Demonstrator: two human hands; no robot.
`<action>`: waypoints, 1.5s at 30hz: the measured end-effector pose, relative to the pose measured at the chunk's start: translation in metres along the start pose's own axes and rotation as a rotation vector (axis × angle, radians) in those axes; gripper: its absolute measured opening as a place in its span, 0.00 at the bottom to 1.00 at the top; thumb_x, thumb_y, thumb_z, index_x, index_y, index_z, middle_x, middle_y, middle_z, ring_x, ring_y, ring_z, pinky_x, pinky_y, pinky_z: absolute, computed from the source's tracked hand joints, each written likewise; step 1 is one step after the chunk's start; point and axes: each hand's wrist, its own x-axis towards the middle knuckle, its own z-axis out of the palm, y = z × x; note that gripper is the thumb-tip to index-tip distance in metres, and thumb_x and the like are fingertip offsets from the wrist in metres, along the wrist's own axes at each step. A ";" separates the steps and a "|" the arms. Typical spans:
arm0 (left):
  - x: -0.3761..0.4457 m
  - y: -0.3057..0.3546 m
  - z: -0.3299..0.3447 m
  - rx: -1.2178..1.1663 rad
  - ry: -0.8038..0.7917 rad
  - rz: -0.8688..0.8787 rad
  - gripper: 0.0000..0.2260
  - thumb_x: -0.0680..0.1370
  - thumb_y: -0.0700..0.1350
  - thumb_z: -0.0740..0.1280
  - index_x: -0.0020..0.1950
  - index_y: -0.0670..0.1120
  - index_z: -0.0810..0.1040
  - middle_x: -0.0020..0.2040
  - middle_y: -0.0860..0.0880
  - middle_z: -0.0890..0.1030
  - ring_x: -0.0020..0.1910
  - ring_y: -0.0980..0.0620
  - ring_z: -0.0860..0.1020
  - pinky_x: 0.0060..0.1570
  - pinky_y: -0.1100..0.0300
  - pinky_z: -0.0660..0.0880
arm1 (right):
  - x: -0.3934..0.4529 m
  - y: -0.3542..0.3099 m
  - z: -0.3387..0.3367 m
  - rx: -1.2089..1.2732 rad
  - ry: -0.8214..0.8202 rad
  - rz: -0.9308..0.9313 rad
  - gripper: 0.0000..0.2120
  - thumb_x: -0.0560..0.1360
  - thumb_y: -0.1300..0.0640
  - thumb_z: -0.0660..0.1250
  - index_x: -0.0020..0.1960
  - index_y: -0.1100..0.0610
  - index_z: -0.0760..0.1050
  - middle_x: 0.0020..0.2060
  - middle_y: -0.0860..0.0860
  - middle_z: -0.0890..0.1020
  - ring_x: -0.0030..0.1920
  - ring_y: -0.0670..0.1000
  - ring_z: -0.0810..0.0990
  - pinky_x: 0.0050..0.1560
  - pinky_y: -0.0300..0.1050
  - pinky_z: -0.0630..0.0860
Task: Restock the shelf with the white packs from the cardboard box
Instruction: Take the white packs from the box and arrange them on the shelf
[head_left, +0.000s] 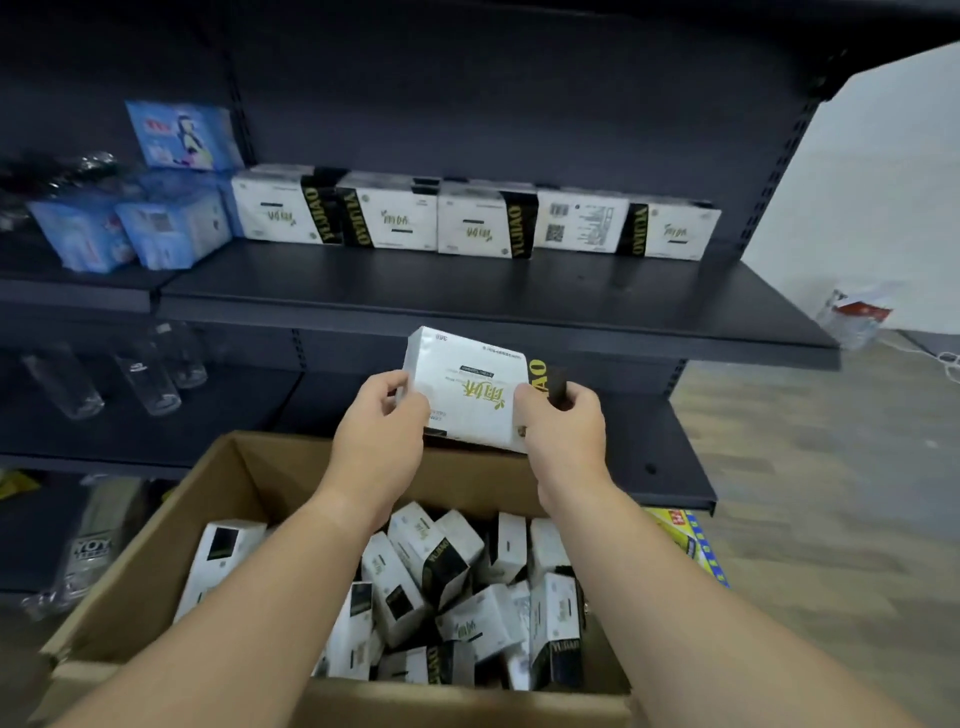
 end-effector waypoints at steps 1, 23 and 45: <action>0.001 0.005 0.003 -0.005 -0.003 0.009 0.14 0.79 0.44 0.62 0.64 0.53 0.74 0.54 0.55 0.80 0.50 0.58 0.78 0.43 0.62 0.72 | 0.000 -0.007 -0.001 0.001 0.005 -0.031 0.14 0.70 0.51 0.70 0.54 0.47 0.71 0.58 0.51 0.76 0.49 0.48 0.80 0.43 0.42 0.76; 0.088 0.062 0.056 0.109 -0.219 0.216 0.09 0.80 0.46 0.62 0.58 0.57 0.75 0.57 0.53 0.79 0.52 0.57 0.78 0.41 0.66 0.72 | 0.061 -0.069 -0.010 0.009 0.251 -0.263 0.19 0.73 0.53 0.71 0.59 0.44 0.68 0.59 0.49 0.74 0.52 0.48 0.80 0.52 0.51 0.81; 0.172 0.087 0.222 0.190 -0.010 0.169 0.05 0.81 0.46 0.62 0.51 0.53 0.77 0.44 0.57 0.80 0.41 0.57 0.77 0.34 0.62 0.70 | 0.246 -0.096 -0.085 0.015 0.097 -0.294 0.12 0.74 0.59 0.70 0.47 0.45 0.69 0.54 0.50 0.78 0.48 0.44 0.79 0.46 0.39 0.74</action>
